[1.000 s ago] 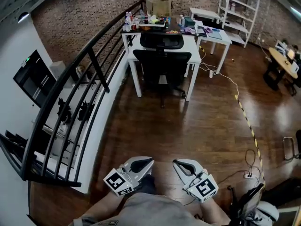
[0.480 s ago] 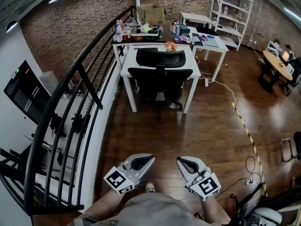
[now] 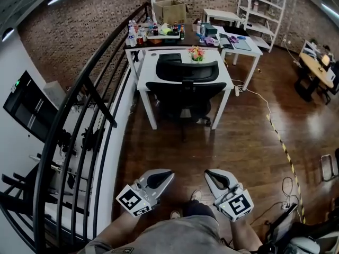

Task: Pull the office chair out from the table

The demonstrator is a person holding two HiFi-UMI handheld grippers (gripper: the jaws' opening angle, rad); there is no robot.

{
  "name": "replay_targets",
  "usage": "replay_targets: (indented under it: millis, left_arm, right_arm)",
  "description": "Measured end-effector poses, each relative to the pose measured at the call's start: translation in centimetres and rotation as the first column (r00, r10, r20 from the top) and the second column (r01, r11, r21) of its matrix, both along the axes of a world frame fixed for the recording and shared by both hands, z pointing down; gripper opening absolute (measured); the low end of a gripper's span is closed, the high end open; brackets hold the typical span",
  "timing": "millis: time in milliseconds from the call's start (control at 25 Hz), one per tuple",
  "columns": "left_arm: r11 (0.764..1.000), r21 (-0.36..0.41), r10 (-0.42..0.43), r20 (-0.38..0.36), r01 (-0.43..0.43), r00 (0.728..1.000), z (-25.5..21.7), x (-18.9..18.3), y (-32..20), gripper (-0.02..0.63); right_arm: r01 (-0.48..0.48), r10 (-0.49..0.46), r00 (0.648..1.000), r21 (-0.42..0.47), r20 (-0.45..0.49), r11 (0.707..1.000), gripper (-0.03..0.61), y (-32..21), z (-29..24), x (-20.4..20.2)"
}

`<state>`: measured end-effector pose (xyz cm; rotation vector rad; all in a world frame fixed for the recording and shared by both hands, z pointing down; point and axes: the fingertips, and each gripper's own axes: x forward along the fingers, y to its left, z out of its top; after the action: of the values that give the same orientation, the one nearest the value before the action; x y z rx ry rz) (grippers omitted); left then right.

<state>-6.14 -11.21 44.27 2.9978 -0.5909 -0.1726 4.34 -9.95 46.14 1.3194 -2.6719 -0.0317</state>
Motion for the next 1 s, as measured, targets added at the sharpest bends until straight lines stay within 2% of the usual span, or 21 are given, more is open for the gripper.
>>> replay_targets:
  millis: [360, 800, 1000]
  left_arm:
    - [0.999, 0.021, -0.038, 0.01, 0.037, 0.999, 0.4, 2.1, -10.4, 0.005]
    - [0.992, 0.046, -0.116, 0.002, 0.116, 0.993, -1.3, 7.2, -23.2, 0.005]
    - [0.985, 0.049, -0.167, -0.001, 0.167, 0.986, -1.6, 7.3, -27.3, 0.005]
  right_arm:
    - [0.021, -0.021, 1.0, 0.025, -0.007, 0.999, 0.006, -10.9, 0.4, 2.8]
    - [0.076, -0.075, 0.997, 0.041, -0.025, 0.996, 0.006, -23.8, -0.9, 8.8]
    - [0.09, -0.089, 0.995, 0.039, -0.035, 0.995, 0.006, -28.3, -0.6, 10.1]
